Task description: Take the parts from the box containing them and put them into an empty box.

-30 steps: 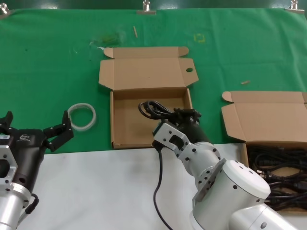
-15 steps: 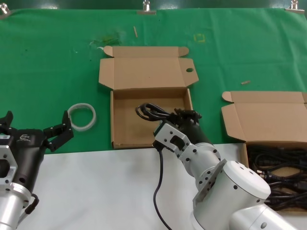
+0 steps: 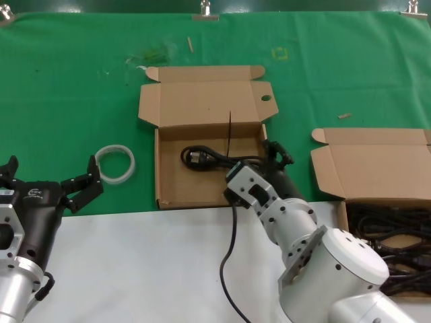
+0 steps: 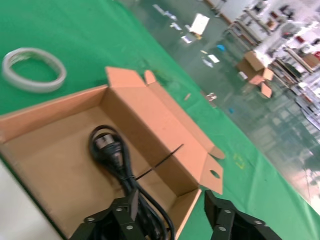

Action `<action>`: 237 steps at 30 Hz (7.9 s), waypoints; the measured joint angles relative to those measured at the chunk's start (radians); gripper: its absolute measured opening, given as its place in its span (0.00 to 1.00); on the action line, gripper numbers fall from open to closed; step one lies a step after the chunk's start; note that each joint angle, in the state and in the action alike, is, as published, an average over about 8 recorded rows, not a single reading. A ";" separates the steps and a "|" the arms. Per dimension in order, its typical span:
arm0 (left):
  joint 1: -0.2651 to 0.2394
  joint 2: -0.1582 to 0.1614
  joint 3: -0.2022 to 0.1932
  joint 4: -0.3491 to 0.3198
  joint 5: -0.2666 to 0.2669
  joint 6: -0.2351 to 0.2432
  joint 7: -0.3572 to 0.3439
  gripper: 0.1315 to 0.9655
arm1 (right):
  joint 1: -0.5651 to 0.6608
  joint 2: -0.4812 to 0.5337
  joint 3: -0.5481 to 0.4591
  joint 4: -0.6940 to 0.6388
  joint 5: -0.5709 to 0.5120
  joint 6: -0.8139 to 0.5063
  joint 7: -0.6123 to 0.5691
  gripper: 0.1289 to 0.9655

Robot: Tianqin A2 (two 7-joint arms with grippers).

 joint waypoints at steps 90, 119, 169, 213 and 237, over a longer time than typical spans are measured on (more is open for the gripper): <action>0.000 0.000 0.000 0.000 0.000 0.000 0.000 1.00 | -0.435 -0.001 0.683 0.173 -0.836 -0.651 1.332 1.00; 0.000 0.000 0.000 0.000 0.000 0.000 0.000 1.00 | -0.435 -0.001 0.683 0.173 -0.836 -0.651 1.332 1.00; 0.000 0.000 0.000 0.000 0.000 0.000 0.000 1.00 | -0.435 -0.001 0.683 0.173 -0.836 -0.651 1.332 1.00; 0.000 0.000 0.000 0.000 0.000 0.000 0.000 1.00 | -0.435 -0.001 0.683 0.173 -0.836 -0.651 1.332 1.00; 0.000 0.000 0.000 0.000 0.000 0.000 0.000 1.00 | -0.435 -0.001 0.683 0.173 -0.836 -0.651 1.332 1.00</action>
